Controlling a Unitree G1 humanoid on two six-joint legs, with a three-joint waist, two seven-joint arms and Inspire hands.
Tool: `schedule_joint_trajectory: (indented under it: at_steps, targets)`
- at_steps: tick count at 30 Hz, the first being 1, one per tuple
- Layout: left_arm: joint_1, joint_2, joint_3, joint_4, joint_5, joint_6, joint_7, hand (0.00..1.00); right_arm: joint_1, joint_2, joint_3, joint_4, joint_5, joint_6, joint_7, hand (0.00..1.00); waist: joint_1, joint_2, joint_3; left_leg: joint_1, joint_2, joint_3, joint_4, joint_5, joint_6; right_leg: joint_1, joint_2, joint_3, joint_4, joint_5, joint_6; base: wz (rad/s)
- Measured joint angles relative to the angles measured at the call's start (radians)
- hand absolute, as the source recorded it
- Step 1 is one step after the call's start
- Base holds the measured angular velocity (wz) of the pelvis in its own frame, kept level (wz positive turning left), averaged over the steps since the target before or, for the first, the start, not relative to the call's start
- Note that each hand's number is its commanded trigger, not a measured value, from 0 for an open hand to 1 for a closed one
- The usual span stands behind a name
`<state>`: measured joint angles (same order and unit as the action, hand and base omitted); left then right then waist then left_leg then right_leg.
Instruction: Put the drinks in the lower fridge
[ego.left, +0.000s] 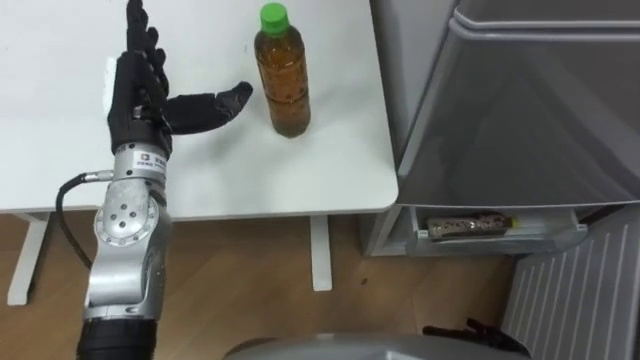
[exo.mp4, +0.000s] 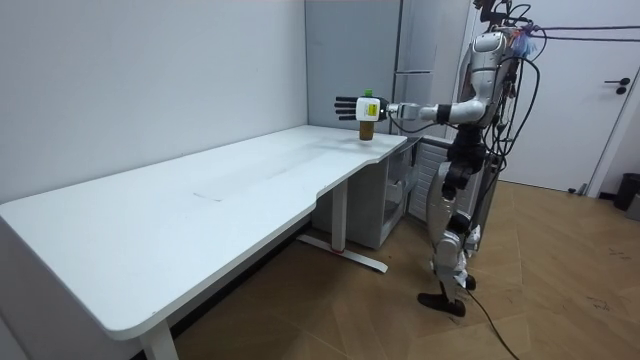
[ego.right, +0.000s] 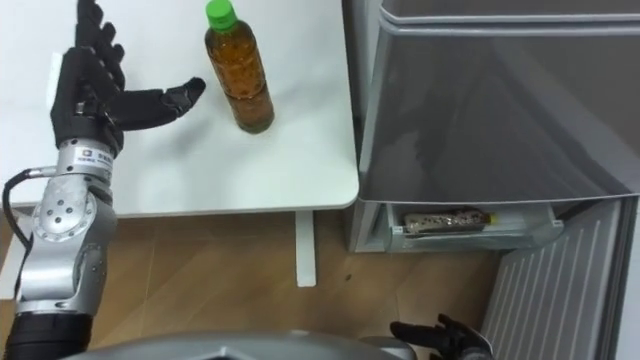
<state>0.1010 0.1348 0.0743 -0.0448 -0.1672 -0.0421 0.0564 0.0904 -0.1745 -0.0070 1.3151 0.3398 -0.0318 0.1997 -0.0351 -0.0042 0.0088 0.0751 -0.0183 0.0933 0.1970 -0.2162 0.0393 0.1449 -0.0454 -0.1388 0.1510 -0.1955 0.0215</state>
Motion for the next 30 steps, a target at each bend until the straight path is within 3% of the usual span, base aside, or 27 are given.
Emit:
schedule_joint_trajectory:
  at_steps: [13,23,30]
  targets:
    - [-0.012,0.0,-0.001,0.031,-0.001,0.017,-0.029,0.0,0.007,0.006,0.002,-0.035,0.0,0.005,-0.01,0.0,-0.037,0.001,-0.0007,0.007,0.005,0.012,-0.002,0.001,-0.002,-0.001,0.004,0.018,0.001,0.0,0.0,-0.02]
    - [-0.027,0.0,-0.002,0.048,-0.018,0.088,-0.091,0.0,0.004,0.007,0.004,-0.042,0.0,0.037,-0.009,0.0,-0.043,-0.006,-0.0008,0.006,0.005,0.017,0.0,0.001,-0.002,-0.002,0.004,0.024,0.001,0.0,0.0,-0.01]
    - [-0.068,0.0,0.0,0.066,-0.039,0.108,-0.09,0.0,0.003,0.006,0.004,-0.047,0.001,0.046,-0.01,0.0,-0.043,-0.007,-0.0006,0.007,0.006,0.02,0.0,0.001,-0.002,-0.002,0.004,0.027,0.001,0.0,0.0,0.0]
